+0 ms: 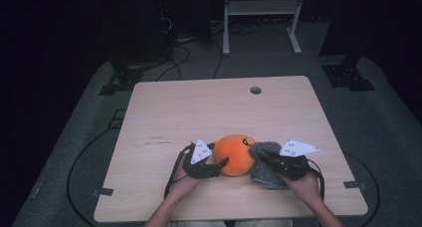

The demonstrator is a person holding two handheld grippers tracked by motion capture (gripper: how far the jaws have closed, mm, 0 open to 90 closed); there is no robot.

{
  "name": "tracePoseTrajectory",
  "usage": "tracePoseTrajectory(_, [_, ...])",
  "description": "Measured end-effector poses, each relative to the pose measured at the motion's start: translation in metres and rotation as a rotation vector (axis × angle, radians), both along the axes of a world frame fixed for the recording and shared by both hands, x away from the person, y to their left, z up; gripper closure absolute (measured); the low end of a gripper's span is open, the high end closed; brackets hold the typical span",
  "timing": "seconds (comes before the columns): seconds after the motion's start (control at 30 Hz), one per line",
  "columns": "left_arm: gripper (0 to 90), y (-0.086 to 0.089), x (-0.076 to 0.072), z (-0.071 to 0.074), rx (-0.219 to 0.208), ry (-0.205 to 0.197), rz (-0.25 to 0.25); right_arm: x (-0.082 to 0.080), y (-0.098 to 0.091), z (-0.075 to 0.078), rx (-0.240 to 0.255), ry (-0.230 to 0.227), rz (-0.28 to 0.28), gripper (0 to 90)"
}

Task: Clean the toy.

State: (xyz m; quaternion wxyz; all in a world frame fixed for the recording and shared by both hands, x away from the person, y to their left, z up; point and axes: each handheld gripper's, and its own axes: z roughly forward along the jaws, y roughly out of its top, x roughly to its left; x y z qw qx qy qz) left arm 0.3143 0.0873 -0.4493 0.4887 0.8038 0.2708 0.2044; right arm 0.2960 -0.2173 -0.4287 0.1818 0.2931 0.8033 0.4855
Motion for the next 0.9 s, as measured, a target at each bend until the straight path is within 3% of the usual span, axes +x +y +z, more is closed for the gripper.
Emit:
tracePoseTrajectory(0.07, [29.3,0.000,0.001,0.000,-0.006,0.005,0.002,0.000,0.002,0.002,0.037,0.007,0.021,81.0])
tracePoseTrajectory(0.17, [28.7,0.001,0.001,0.000,-0.006,0.007,0.000,-0.001,0.014,-0.004,-0.018,0.009,0.076,81.0])
tracePoseTrajectory(0.23, [28.0,0.001,0.001,0.000,-0.014,0.008,0.001,0.002,0.011,-0.006,-0.007,0.030,0.073,81.0])
tracePoseTrajectory(0.27, [27.1,0.001,0.001,0.000,-0.018,0.008,0.000,0.008,0.002,-0.009,-0.012,0.076,0.032,81.1])
tracePoseTrajectory(0.3, [27.1,0.001,0.001,0.000,-0.016,0.007,-0.003,0.010,-0.003,-0.010,-0.029,0.081,0.008,81.1])
tracePoseTrajectory(0.37, [27.2,0.000,0.001,0.000,-0.016,0.003,-0.014,0.009,-0.008,-0.008,-0.009,0.078,-0.006,81.0])
tracePoseTrajectory(0.47, [28.4,-0.003,-0.001,0.000,-0.002,-0.021,-0.036,0.007,-0.002,0.005,0.047,0.023,0.036,81.0])
tracePoseTrajectory(0.6, [28.5,-0.004,-0.003,0.000,0.002,-0.035,-0.043,0.014,0.009,0.009,0.035,0.004,0.035,81.0])
tracePoseTrajectory(0.63, [22.1,-0.003,-0.003,0.000,-0.021,-0.018,-0.012,0.020,0.011,0.003,0.036,0.038,0.030,81.0])
tracePoseTrajectory(0.67, [16.6,-0.003,-0.003,0.000,-0.021,-0.018,-0.012,0.021,0.009,0.001,0.047,0.051,0.030,81.0])
tracePoseTrajectory(0.7, [13.3,-0.001,-0.002,0.001,-0.046,0.026,0.011,0.021,0.007,0.001,0.052,0.060,0.033,81.0])
tracePoseTrajectory(0.73, [11.7,-0.001,-0.002,0.001,-0.046,0.026,0.011,0.021,0.007,0.001,0.052,0.060,0.033,81.0])
tracePoseTrajectory(0.77, [10.8,-0.001,-0.004,0.001,-0.067,0.052,0.025,0.018,0.004,0.000,0.044,0.060,0.038,80.9])
tracePoseTrajectory(0.83, [13.1,-0.006,-0.006,-0.004,-0.089,0.098,0.006,0.015,0.002,-0.002,0.042,0.075,0.037,80.9])
tracePoseTrajectory(0.9, [22.4,-0.010,-0.007,-0.004,-0.101,0.097,-0.001,0.015,0.000,-0.003,0.024,0.075,0.029,80.9])
